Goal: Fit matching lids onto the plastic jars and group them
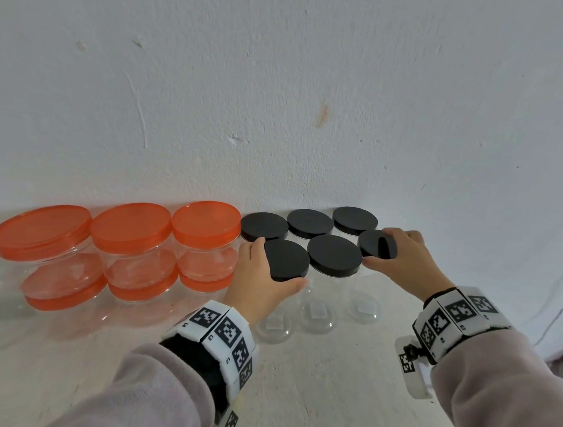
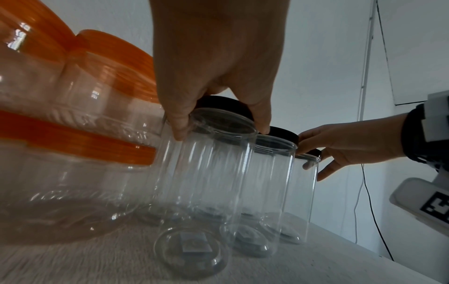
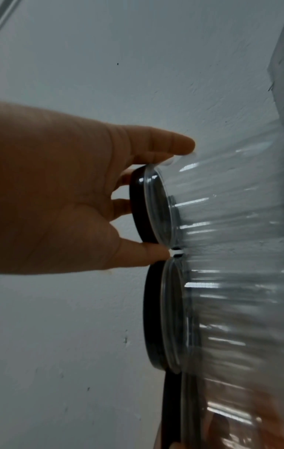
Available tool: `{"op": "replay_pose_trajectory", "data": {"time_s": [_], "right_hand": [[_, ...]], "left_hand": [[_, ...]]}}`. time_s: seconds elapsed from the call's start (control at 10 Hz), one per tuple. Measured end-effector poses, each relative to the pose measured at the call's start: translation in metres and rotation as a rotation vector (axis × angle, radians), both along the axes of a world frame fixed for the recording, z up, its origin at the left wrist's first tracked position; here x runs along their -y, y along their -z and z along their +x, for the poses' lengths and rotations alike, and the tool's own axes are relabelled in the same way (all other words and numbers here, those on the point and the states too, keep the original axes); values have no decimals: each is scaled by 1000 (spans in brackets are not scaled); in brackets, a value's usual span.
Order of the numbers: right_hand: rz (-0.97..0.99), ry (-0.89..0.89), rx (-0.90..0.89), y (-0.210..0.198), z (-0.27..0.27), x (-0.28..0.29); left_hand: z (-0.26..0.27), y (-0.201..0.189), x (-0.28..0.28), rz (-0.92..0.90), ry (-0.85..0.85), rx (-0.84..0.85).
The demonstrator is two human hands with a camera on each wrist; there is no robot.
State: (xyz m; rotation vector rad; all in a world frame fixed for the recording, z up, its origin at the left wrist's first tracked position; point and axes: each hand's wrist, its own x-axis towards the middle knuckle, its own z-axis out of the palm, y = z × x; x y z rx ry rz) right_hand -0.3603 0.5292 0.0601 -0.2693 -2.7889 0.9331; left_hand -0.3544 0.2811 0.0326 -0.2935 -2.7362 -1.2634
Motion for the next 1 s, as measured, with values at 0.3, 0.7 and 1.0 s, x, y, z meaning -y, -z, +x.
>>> {"op": "replay_pose_trajectory", "data": {"time_s": [0.3, 0.7, 1.0], "right_hand": [[-46, -49, 0, -3, 1, 1], [29, -34, 11, -6, 14, 6], [92, -158, -267, -2, 80, 37]], "left_hand": [[2, -2, 0, -16, 0, 29], [6, -10, 6, -74, 65, 143], [40, -23, 44, -30, 205, 124]]}}
